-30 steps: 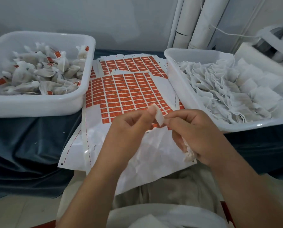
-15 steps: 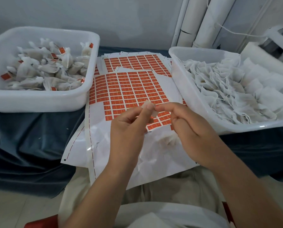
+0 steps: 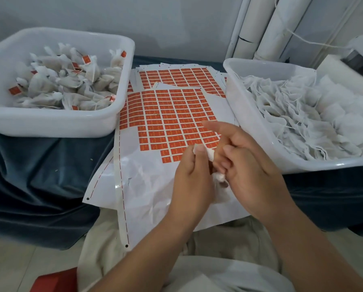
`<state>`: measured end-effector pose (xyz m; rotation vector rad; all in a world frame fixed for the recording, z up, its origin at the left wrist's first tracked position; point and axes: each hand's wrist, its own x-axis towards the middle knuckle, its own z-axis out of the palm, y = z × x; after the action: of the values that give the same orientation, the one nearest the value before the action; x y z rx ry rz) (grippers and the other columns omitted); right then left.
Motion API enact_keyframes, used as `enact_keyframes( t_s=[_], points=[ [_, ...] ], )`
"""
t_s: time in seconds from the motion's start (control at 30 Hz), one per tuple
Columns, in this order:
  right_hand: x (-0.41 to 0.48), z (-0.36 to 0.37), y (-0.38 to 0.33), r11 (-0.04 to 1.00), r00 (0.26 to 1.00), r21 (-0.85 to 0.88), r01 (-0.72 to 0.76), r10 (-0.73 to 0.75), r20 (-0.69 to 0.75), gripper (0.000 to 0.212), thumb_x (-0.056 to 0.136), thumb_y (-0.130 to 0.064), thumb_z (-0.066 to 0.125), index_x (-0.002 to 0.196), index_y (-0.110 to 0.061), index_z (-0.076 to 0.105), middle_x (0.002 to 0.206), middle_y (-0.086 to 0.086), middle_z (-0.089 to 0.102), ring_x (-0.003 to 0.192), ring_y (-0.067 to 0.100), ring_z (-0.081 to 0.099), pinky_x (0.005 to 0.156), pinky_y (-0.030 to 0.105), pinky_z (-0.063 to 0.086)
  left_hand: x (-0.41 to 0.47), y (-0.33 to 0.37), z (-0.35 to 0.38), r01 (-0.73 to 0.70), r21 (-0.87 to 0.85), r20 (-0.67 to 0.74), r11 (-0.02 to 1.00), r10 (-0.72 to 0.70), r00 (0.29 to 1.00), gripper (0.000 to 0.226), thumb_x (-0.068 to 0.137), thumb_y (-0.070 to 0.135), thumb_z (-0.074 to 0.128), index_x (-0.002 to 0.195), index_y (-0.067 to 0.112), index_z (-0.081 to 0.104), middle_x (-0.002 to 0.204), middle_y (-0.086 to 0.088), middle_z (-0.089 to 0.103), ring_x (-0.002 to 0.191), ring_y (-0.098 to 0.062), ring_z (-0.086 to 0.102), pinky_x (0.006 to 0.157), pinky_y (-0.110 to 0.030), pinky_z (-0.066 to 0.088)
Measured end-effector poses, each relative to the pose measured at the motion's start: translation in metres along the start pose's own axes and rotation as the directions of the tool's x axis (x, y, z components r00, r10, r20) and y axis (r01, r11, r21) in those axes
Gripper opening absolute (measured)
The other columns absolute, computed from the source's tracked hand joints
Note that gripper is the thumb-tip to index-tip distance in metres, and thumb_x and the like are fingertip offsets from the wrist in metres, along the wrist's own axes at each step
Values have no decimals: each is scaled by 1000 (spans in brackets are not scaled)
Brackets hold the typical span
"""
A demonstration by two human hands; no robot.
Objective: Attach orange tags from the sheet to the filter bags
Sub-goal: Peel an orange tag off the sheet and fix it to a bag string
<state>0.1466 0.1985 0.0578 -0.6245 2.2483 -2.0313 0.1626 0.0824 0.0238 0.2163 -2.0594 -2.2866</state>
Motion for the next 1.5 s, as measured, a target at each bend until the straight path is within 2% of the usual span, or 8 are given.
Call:
enact_keyframes(
  t_s=[0.17,0.43,0.6,0.77,0.87,1.2,1.37,1.5],
  points=[
    [-4,-9,-9,969,997,-247,-23,39,61,40,99,-32,43,127,-48,66,89,-6,62,88,13,64,90,32,57,4,1,-5,-106,50,-58,993,109,992,38,111,47,33,96,24,60,83,4,67,80,-12,69,67,-19,58],
    [-5,-35,-22,822,951,-551,-143,268,153,18,93,-43,74,110,-46,74,103,-22,74,92,5,71,84,32,60,15,9,-17,-139,57,-145,989,146,979,34,111,41,38,96,20,60,71,10,66,65,-3,66,56,-9,49],
    [-4,-30,-16,789,921,-606,-103,305,241,6,95,-40,72,92,-44,75,97,-25,73,94,0,68,78,22,50,18,12,-21,-136,57,-162,989,144,976,35,110,45,38,93,24,60,72,9,67,65,-6,67,55,-11,51],
    [0,-22,-7,852,928,-494,-176,310,205,29,93,-58,68,119,-47,63,118,-29,69,109,-6,67,89,22,56,18,12,-21,-159,61,-157,985,166,974,34,110,44,39,93,26,62,72,7,68,66,-8,68,56,-15,54],
    [-1,-16,-8,858,928,-500,-115,273,254,8,97,-38,71,101,-45,74,99,-25,76,94,-3,71,80,12,54,18,12,-21,-162,63,-173,985,171,970,32,110,44,40,90,31,60,75,13,70,74,-4,71,59,-8,52],
    [-3,-41,-26,834,897,-505,-223,379,229,26,105,-33,54,83,-34,68,85,-3,75,77,13,71,70,29,59,21,13,-23,-153,71,-204,986,165,965,26,107,47,47,93,32,64,85,17,73,82,-4,74,60,-14,55],
    [-8,-35,-33,728,939,-685,-16,247,240,21,104,-42,47,89,-38,61,90,-16,69,85,8,66,70,23,50,16,14,-21,-210,63,-148,976,218,965,26,101,49,57,97,30,74,99,16,77,99,-11,74,81,-25,62],
    [-14,-17,-39,605,924,-764,226,117,365,18,103,-43,49,95,-38,65,90,-21,56,88,3,57,74,14,41,10,12,-16,-257,60,-207,965,264,942,19,97,41,66,99,27,79,87,15,77,85,-9,74,71,-18,60]
  ],
)
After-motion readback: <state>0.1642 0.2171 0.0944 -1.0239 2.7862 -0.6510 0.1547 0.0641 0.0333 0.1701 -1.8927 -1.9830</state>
